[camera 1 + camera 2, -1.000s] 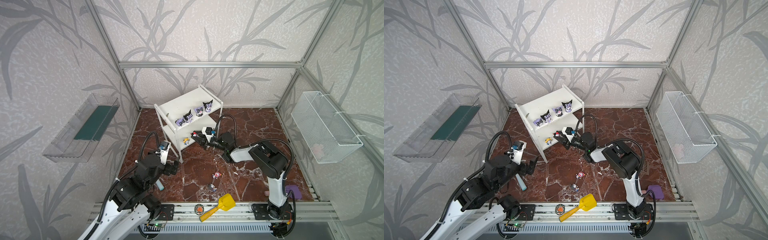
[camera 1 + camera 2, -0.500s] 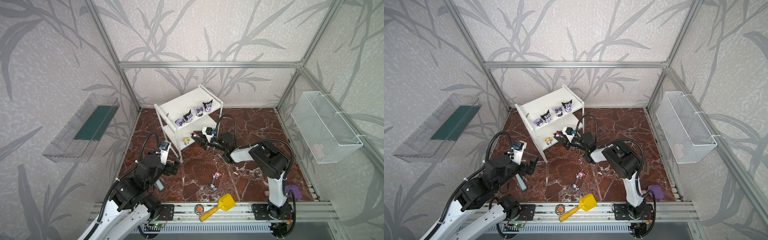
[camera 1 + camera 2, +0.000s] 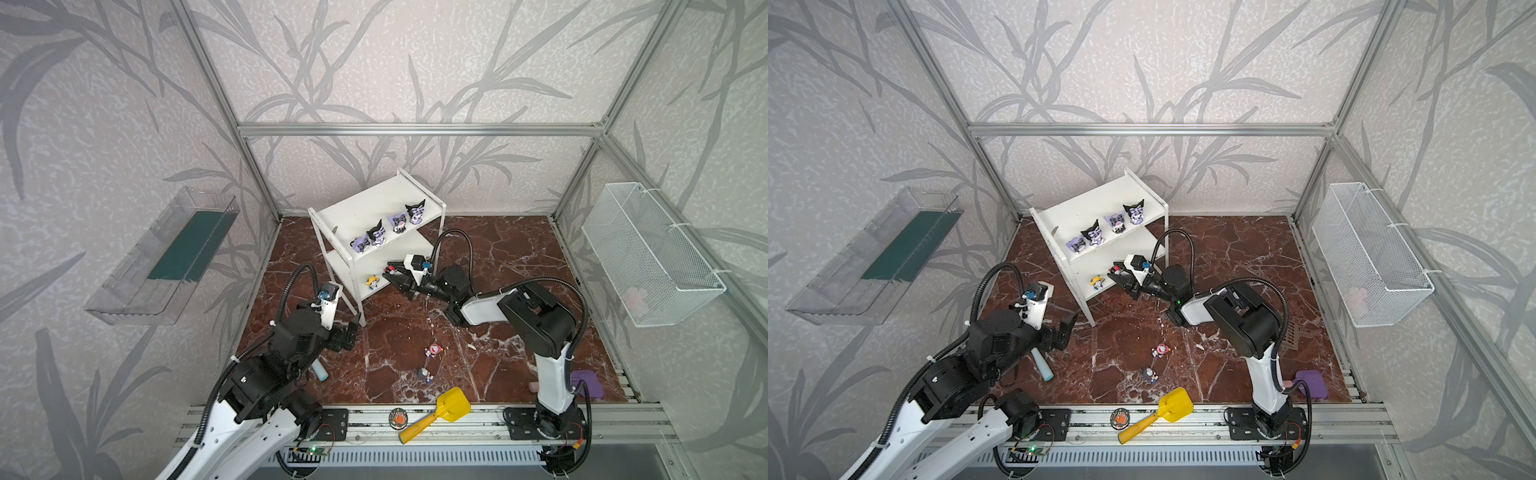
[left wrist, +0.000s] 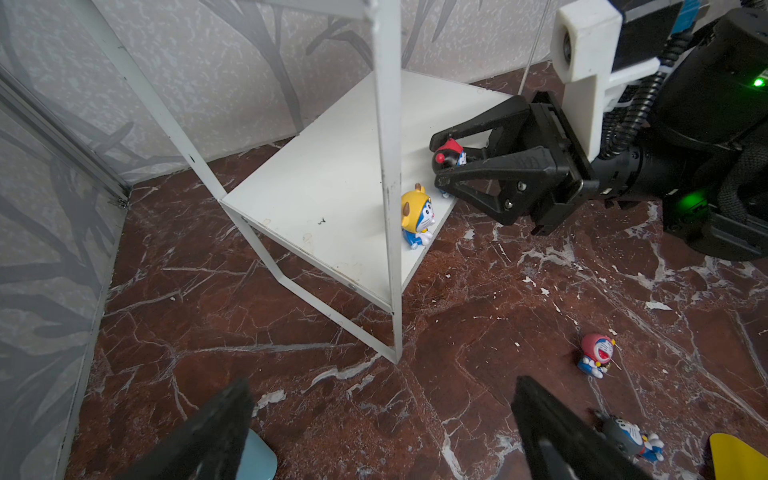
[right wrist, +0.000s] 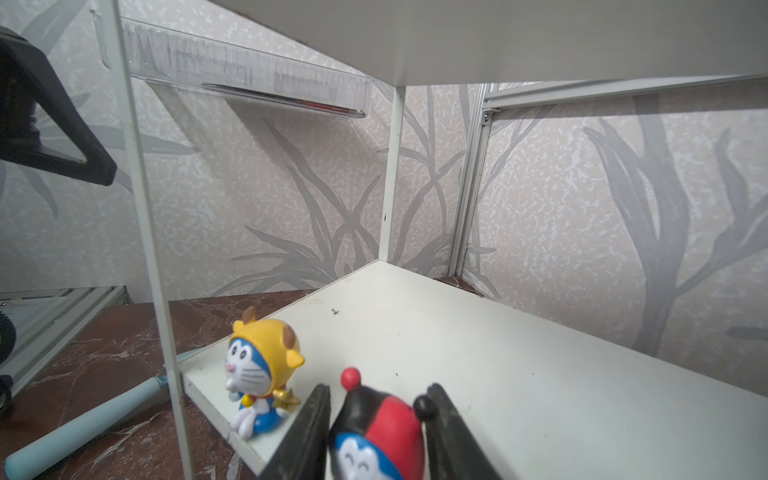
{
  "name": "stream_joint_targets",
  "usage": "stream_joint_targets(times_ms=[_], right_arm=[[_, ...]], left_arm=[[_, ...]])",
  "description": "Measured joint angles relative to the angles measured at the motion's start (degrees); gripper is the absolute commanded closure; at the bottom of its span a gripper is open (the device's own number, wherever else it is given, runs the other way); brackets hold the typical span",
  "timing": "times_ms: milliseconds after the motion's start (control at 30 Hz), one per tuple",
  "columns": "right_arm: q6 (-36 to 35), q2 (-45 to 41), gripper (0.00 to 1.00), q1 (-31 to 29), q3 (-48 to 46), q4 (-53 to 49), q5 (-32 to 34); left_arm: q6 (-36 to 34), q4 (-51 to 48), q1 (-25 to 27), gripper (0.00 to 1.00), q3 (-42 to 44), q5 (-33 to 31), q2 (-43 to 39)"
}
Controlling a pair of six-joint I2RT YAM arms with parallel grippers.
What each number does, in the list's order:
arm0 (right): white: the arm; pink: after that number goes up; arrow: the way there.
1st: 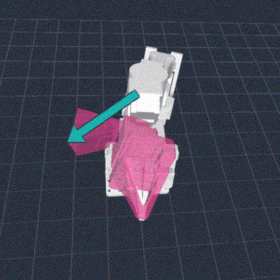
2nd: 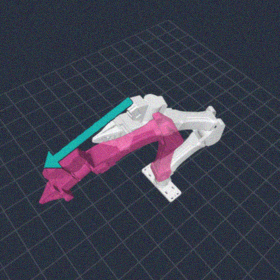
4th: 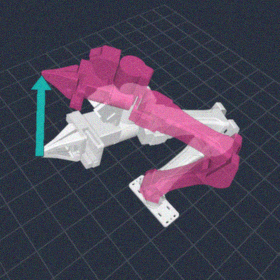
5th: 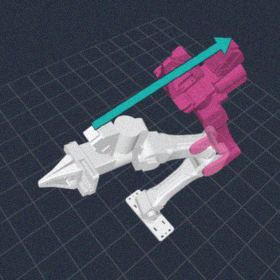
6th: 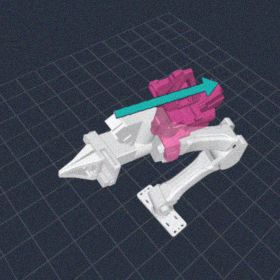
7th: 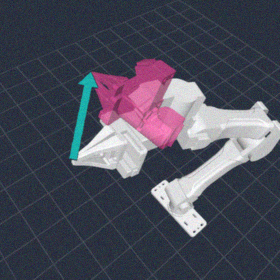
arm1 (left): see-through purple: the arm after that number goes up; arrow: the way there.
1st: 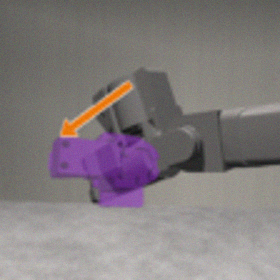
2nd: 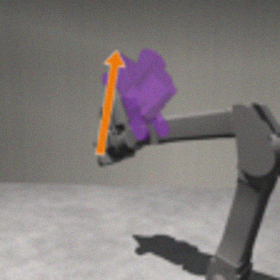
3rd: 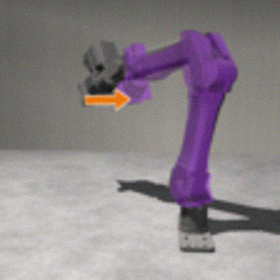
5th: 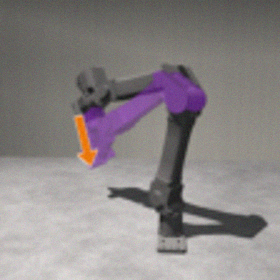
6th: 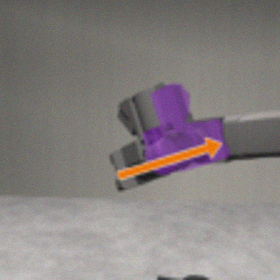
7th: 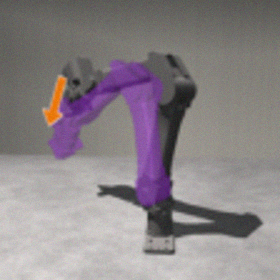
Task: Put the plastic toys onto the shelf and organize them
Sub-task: 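Lower the red Doraemon beside the yellow Doraemon on the lower shelf, then open the right gripper and withdraw it from the shelf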
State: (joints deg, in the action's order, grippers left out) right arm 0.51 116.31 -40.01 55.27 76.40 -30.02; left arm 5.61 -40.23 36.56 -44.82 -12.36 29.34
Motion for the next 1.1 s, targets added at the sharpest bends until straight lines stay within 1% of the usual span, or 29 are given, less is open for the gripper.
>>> stream_joint_targets(times_ms=[133, 433, 667, 800, 933, 1000, 1100], right_arm=[[-0.04, -0.20, 0.56, 0.00, -0.02, -0.22, 0.00], [-0.42, -1.70, 0.44, 0.07, -0.50, -2.60, 1.14], [-1.27, -6.84, 0.38, 0.44, -4.44, -5.49, 2.51], [-1.88, -11.87, 0.35, 0.59, -7.87, -6.45, 3.17], [-2.32, -20.00, 0.33, 0.59, -14.16, -8.63, 4.17], [-2.86, -25.35, 0.33, 0.52, -17.62, -11.67, 4.59], [-3.98, -35.06, 0.33, -0.44, -21.00, -21.73, 6.60]], left_arm=[[0.00, 0.00, 0.00, 0.01, 0.00, 0.02, 0.00], [0.00, 0.00, 0.00, 0.01, 0.00, 0.04, 0.00], [0.00, 0.00, 0.00, 0.01, 0.00, 0.39, 0.00], [0.02, 0.00, 0.00, 0.01, 0.00, 0.55, 0.00], [0.02, 0.00, 0.00, 0.01, 0.00, 0.76, 0.00], [0.02, 0.00, 0.00, 0.01, 0.00, 0.98, 0.00], [0.02, 0.02, 0.00, 0.01, 0.00, 1.49, 0.00]])
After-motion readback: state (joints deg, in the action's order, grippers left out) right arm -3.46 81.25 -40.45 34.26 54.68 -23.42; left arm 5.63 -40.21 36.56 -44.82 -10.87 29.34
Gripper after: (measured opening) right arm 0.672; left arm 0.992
